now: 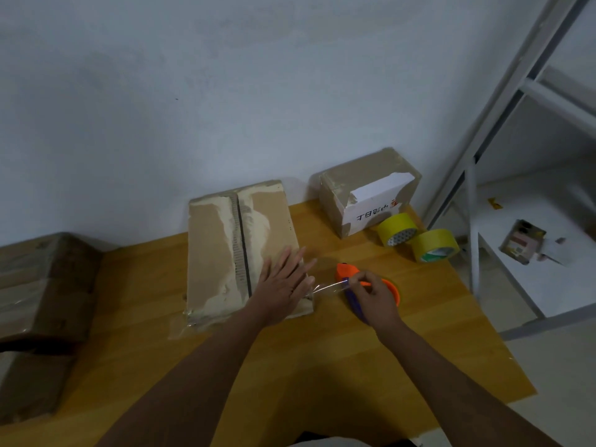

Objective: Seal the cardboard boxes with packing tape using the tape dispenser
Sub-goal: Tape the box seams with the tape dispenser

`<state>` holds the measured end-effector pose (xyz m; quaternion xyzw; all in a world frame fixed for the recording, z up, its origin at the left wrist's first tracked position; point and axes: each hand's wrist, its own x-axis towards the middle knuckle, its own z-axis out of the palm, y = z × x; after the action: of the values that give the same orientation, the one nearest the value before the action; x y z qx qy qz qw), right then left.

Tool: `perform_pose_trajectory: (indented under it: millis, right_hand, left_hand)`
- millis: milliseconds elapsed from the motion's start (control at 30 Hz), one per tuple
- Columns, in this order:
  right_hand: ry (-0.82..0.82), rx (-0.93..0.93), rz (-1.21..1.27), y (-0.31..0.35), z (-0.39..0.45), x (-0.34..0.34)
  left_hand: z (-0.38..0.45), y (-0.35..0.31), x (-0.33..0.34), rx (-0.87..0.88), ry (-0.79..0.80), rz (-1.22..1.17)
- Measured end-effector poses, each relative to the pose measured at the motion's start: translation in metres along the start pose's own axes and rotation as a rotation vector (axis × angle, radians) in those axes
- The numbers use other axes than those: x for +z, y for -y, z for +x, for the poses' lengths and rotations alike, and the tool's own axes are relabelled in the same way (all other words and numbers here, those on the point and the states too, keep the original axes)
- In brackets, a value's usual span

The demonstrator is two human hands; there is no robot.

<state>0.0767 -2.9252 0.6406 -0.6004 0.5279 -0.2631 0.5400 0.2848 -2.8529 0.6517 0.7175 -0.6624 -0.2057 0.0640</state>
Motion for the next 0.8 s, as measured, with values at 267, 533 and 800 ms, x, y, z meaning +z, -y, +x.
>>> perform_pose_trajectory:
  millis: [267, 533, 800]
  right_hand:
    - [0.010, -0.017, -0.003, 0.009, -0.003, 0.001]
    - [0.113, 0.019, 0.077, -0.004, -0.016, -0.008]
    - [0.037, 0.044, 0.073, 0.005, -0.018, -0.010]
  left_hand:
    - [0.001, 0.001, 0.000, 0.003, -0.007, -0.024]
    - [0.001, -0.003, -0.005, -0.014, 0.012, -0.051]
    - [-0.008, 0.002, -0.031, 0.025, -0.101, -0.224]
